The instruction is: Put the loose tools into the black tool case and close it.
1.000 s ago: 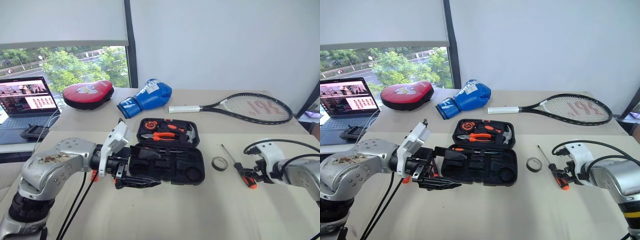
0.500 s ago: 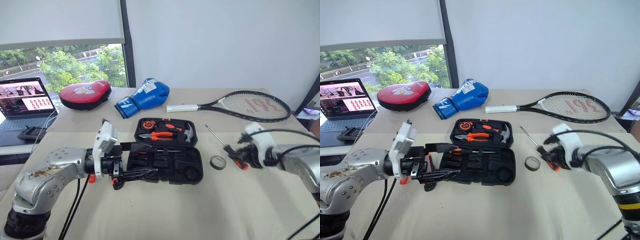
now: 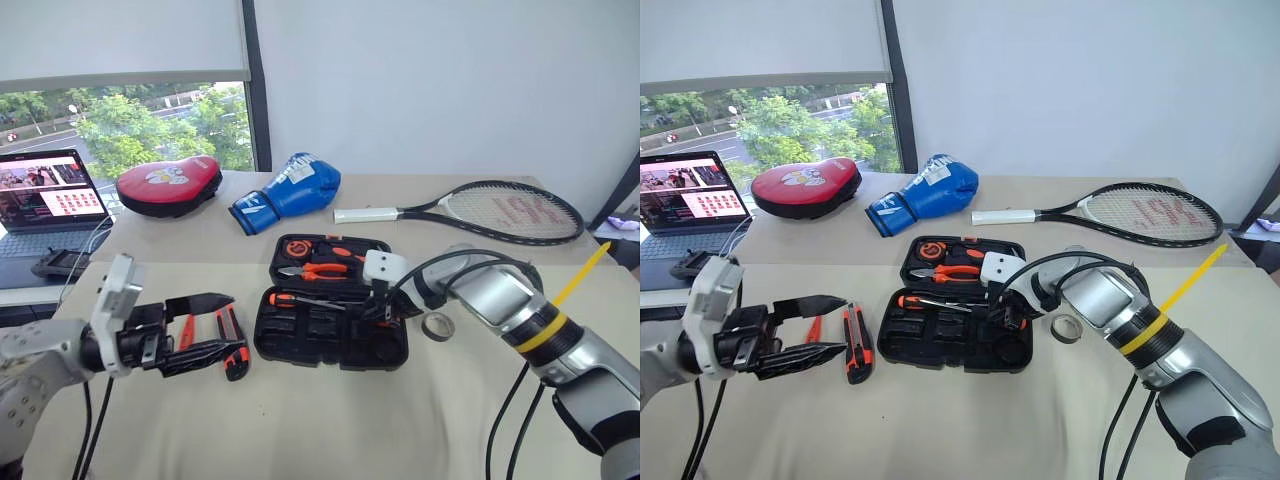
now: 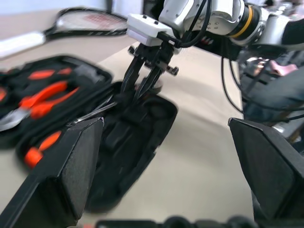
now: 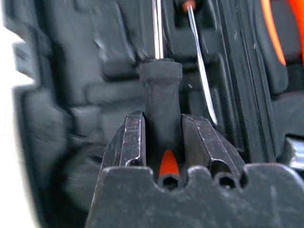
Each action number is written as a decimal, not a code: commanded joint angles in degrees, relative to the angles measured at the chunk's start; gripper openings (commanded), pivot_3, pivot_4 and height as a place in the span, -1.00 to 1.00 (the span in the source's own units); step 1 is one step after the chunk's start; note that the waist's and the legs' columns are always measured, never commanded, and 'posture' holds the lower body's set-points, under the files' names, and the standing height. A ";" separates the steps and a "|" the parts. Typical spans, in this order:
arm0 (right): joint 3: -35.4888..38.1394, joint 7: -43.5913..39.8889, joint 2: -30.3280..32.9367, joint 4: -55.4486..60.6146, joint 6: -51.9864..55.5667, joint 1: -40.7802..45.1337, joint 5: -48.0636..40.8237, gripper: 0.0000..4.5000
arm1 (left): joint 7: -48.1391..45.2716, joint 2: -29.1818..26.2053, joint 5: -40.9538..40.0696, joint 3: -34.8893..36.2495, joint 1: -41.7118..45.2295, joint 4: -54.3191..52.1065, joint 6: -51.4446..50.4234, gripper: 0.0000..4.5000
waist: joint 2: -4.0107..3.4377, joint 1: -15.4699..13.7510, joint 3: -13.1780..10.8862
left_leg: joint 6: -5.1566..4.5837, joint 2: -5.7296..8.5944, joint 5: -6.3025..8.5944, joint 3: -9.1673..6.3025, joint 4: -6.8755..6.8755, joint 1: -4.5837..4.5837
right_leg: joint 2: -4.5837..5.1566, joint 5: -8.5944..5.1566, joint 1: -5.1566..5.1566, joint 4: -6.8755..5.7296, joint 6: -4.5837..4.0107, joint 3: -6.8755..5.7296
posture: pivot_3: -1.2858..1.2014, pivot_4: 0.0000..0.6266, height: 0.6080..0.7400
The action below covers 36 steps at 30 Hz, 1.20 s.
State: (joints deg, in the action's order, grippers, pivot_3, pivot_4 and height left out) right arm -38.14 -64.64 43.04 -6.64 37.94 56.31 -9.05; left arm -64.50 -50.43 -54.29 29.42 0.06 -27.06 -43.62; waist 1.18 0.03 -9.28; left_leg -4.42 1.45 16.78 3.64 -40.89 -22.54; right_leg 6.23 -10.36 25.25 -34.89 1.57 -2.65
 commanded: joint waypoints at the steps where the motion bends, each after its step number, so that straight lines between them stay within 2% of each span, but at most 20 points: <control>1: -0.37 -4.97 -1.12 -3.11 -5.60 1.62 3.85 -0.63 | 0.11 -0.54 -0.67 4.01 -2.22 -3.10 2.23 1.00 | -0.01 0.09 0.00 | 0.06 -0.03 0.04 0.01 0.00 -0.01 | -0.01 0.00 0.02 0.00 0.00 -0.01 | 0.03 -0.52 1.00; 11: -1.02 -9.04 -6.84 -15.24 -12.94 3.15 13.13 -0.63 | 2.24 -0.40 -2.59 5.03 -4.10 -6.64 2.63 1.00 | -0.02 0.32 -0.01 | 0.24 -0.07 0.08 -0.04 0.04 0.18 | -0.01 -0.04 -0.02 -0.07 -0.07 -0.06 | 0.03 -0.52 1.00; 16: -0.22 -10.84 -8.69 -16.93 -14.21 2.96 14.88 -0.63 | 1.90 -0.91 -2.47 4.86 -4.39 -6.57 3.35 1.00 | -0.02 0.55 -0.01 | 0.26 -0.08 0.07 -0.05 0.04 0.27 | -0.01 -0.04 -0.11 -0.09 -0.08 -0.04 | 0.03 -0.52 1.00; 18: 0.79 -11.45 -9.47 -16.58 -14.03 2.52 14.69 -0.19 | 1.77 -1.00 -2.45 4.71 -4.44 -6.46 3.62 1.00 | -0.02 0.66 -0.01 | 0.27 -0.08 0.07 -0.05 0.04 0.29 | -0.01 -0.04 -0.11 -0.11 -0.08 -0.03 | 0.03 -0.52 1.00; 23: 3.92 -11.80 -9.90 -13.79 -13.74 1.36 14.60 0.49 | 1.51 -0.98 -1.91 4.00 -4.47 -5.88 4.31 1.00 | 0.00 0.81 0.01 | 0.35 -0.10 0.09 -0.06 0.09 0.30 | -0.04 -0.05 -0.08 -0.11 -0.11 -0.03 | 0.03 -0.52 1.00; 27: 9.41 -13.75 -8.05 -6.87 -12.52 -0.47 10.93 0.49 | 1.36 -1.07 -1.24 2.69 -3.45 -4.47 4.74 1.00 | -0.04 1.04 -0.02 | 0.44 -0.20 0.13 -0.05 0.13 0.33 | -0.08 -0.09 -0.05 -0.13 -0.20 -0.04 | 0.03 -0.52 1.00; 33: 17.91 -11.15 -6.67 2.07 -8.44 -4.94 5.48 0.49 | 0.65 -1.27 0.23 0.43 -2.17 -2.60 5.69 1.00 | -0.10 0.85 -0.06 | 0.49 -0.23 0.14 -0.04 0.17 0.22 | -0.10 -0.11 0.05 -0.10 -0.23 -0.09 | 0.03 -0.52 1.00; 36: 24.07 -5.50 -8.43 6.37 -2.72 -8.43 1.88 0.15 | 0.12 -1.32 1.26 -0.88 -1.45 -1.57 6.23 1.00 | -0.10 0.66 -0.06 | 0.48 -0.24 0.14 -0.06 0.16 0.24 | -0.07 -0.11 0.01 -0.09 -0.23 -0.10 | 0.03 -0.52 1.00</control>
State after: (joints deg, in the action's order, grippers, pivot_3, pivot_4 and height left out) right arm -18.63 -73.60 35.16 -3.73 31.53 48.60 -4.45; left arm -63.72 -51.03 -53.53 28.88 -2.26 -28.73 -38.86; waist 1.09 0.69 -9.34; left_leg -3.94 1.22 16.92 3.57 -40.73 -22.31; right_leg 6.19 -10.48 25.25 -34.98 1.34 -2.76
